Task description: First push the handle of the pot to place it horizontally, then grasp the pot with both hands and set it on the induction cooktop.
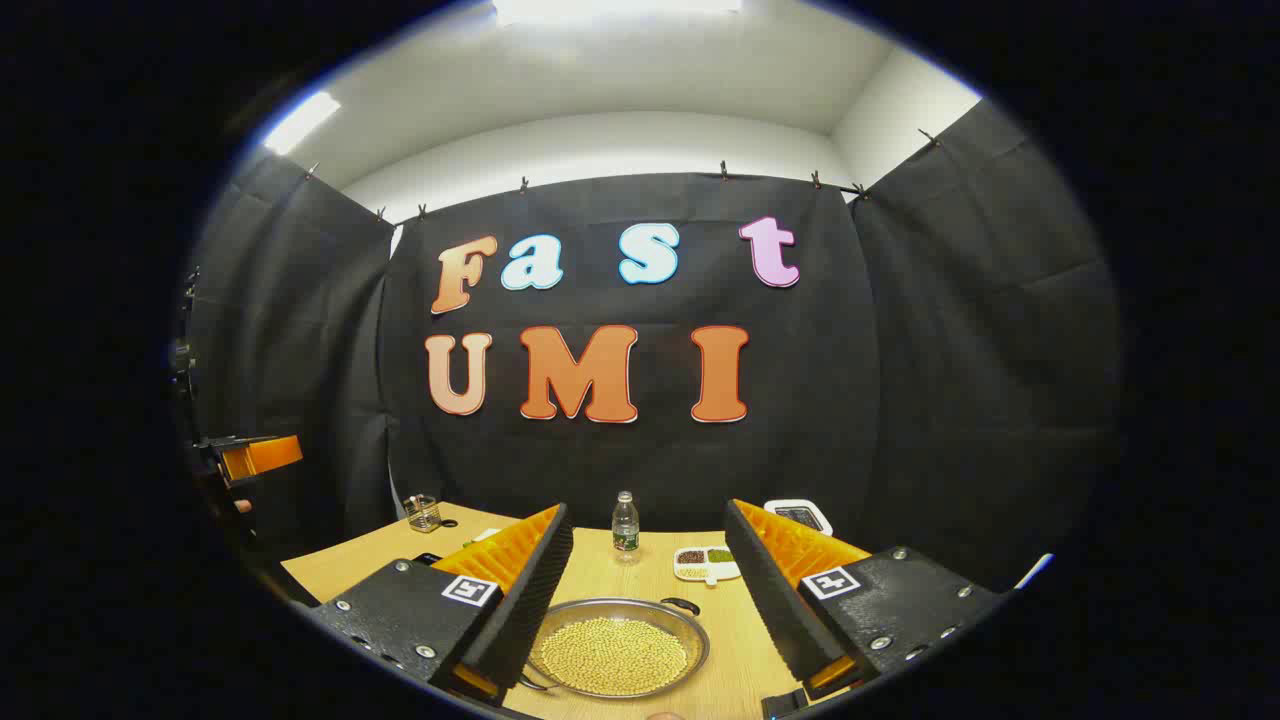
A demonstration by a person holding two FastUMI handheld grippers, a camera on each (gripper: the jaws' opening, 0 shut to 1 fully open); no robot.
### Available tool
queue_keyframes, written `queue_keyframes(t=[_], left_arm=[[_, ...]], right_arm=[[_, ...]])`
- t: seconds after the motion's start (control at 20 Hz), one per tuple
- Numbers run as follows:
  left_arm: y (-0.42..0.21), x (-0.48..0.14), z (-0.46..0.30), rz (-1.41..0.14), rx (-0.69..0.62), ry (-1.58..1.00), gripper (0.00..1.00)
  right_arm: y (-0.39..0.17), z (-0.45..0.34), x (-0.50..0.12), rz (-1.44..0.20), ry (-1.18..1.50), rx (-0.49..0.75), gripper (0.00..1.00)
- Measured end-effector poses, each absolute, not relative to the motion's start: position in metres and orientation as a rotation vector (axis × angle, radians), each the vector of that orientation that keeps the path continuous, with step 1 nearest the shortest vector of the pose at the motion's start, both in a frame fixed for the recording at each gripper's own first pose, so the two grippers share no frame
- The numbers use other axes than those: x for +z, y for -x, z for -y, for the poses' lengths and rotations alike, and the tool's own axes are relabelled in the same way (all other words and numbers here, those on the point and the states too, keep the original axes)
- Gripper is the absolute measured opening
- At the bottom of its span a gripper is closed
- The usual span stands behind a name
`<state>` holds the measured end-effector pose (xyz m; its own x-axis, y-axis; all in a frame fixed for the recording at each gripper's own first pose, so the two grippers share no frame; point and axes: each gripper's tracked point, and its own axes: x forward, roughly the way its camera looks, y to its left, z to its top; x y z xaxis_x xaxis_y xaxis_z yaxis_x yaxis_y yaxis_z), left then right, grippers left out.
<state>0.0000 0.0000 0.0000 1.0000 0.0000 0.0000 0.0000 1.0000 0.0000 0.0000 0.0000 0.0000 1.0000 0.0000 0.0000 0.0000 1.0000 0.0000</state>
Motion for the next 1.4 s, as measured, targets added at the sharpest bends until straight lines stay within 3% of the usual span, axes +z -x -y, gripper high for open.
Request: queue_keyframes(t=[0.8,0.85,0.95,1.0,1.4], left_arm=[[0.004,0.002,0.001,-0.028,-0.012,-0.013,0.83],[0.004,0.002,0.001,-0.027,-0.015,-0.013,0.86],[0.004,0.005,-0.001,-0.022,-0.006,-0.026,0.83],[0.005,0.005,0.0,-0.022,-0.007,-0.027,0.87],[0.004,0.005,0.001,-0.029,-0.03,-0.041,0.83]], right_arm=[[-0.001,0.003,-0.006,-0.019,-0.047,0.002,0.95],[0.0,0.005,-0.008,-0.022,-0.049,0.001,0.95],[-0.003,0.006,-0.009,-0.029,-0.052,-0.002,0.95],[-0.003,0.007,-0.01,-0.032,-0.055,-0.004,0.95],[-0.002,0.01,-0.013,-0.037,-0.057,-0.004,0.95]])
